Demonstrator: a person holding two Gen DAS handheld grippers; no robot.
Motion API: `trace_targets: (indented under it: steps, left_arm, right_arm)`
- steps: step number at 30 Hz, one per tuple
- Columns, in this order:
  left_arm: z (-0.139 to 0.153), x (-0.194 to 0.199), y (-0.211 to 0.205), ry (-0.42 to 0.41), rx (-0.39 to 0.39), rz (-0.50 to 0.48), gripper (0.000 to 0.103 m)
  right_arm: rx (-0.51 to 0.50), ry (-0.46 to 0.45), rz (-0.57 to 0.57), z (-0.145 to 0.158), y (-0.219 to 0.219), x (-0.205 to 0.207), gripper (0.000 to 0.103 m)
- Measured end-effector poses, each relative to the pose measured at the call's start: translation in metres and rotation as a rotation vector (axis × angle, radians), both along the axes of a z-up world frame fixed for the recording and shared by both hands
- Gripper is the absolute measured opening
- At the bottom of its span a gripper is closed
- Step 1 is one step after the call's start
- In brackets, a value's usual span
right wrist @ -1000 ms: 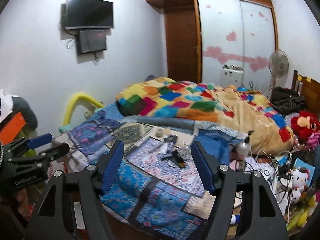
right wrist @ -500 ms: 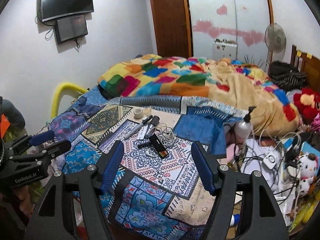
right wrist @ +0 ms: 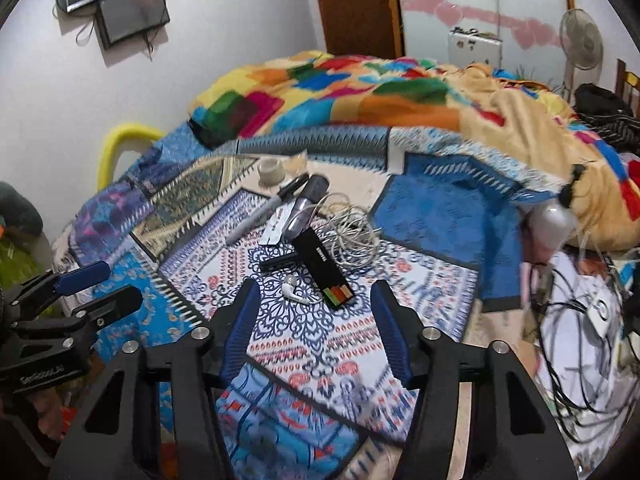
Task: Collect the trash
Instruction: 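Grasp the black TRAINER device with the right gripper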
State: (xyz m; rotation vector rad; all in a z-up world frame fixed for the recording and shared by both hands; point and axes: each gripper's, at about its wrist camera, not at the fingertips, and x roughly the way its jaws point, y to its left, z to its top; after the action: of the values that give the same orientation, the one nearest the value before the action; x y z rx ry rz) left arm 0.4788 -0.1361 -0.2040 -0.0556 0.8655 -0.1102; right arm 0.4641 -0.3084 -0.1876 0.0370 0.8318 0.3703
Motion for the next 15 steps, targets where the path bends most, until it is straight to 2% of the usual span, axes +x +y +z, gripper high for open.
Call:
trace_targets:
  steps: [2, 4, 8, 15]
  left_arm:
    - [-0.009, 0.005, 0.001, 0.017, -0.005, 0.0, 0.069]
    - [-0.018, 0.008, 0.004, 0.031, -0.016, -0.002, 0.069]
    - [-0.034, 0.012, 0.006, 0.054, -0.026, -0.012, 0.069]
    - [-0.044, 0.018, 0.002, 0.078, -0.031, -0.032, 0.068]
  right_arm:
    - [-0.011, 0.018, 0.015, -0.013, 0.006, 0.013, 0.051]
    - [-0.027, 0.054, 0.025, -0.029, 0.011, 0.029, 0.04]
    - [-0.048, 0.096, 0.025, -0.049, 0.014, 0.048, 0.037]
    - [-0.096, 0.054, 0.05, -0.052, 0.021, 0.045, 0.027]
